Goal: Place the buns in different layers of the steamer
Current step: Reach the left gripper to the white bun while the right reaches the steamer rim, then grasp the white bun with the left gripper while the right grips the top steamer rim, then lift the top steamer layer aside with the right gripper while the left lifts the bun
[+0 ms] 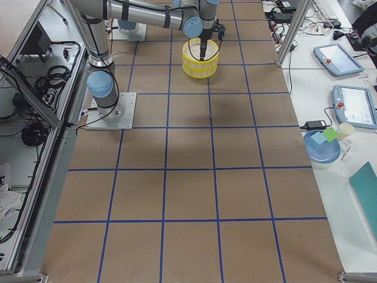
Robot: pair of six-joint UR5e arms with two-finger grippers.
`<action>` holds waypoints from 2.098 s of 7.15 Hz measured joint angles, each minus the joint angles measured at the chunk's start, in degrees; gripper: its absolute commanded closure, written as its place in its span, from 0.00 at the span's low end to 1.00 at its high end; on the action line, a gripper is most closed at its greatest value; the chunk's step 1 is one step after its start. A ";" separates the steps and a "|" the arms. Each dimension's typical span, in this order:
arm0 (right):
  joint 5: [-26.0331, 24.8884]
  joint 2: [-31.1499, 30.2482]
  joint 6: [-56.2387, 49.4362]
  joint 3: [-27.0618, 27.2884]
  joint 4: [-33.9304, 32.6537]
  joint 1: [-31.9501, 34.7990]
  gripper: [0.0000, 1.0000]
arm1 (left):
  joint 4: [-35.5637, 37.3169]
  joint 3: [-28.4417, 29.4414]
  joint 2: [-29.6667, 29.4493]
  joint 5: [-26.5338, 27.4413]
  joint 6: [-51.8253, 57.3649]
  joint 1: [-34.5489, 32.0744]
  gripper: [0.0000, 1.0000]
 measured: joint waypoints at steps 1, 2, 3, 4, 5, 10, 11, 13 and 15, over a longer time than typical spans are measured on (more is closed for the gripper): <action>0.29 1.70 0.71 0.10 -0.86 0.61 0.16 | 1.78 -0.43 -2.17 0.08 0.99 0.09 0.18; 0.57 3.00 1.06 0.13 -1.53 0.94 0.22 | 4.00 -0.80 -4.66 0.17 1.75 0.18 0.20; 0.76 4.08 1.20 0.15 -1.87 1.11 0.30 | 5.90 -0.97 -6.94 0.62 2.14 0.23 0.19; 0.92 5.00 1.24 0.15 -2.18 1.20 0.45 | 7.85 -0.99 -9.03 2.12 2.57 0.26 0.19; 0.99 5.70 1.25 0.16 -2.59 1.22 0.61 | 10.09 -1.00 -10.98 4.00 3.32 0.27 0.19; 0.99 6.07 0.97 -0.19 -3.07 1.18 0.85 | 15.07 -0.96 -17.27 5.36 10.58 0.31 0.19; 0.91 5.81 0.85 -0.30 -2.93 1.18 0.95 | 15.87 -0.89 -18.00 5.38 11.64 0.32 0.19; 0.92 5.51 0.92 -0.60 -2.72 1.17 0.96 | 19.02 -0.81 -19.36 6.20 13.95 0.29 0.19; 0.37 3.21 0.42 -2.18 -0.71 0.83 1.00 | 19.84 -0.94 -19.99 6.20 14.41 0.28 0.50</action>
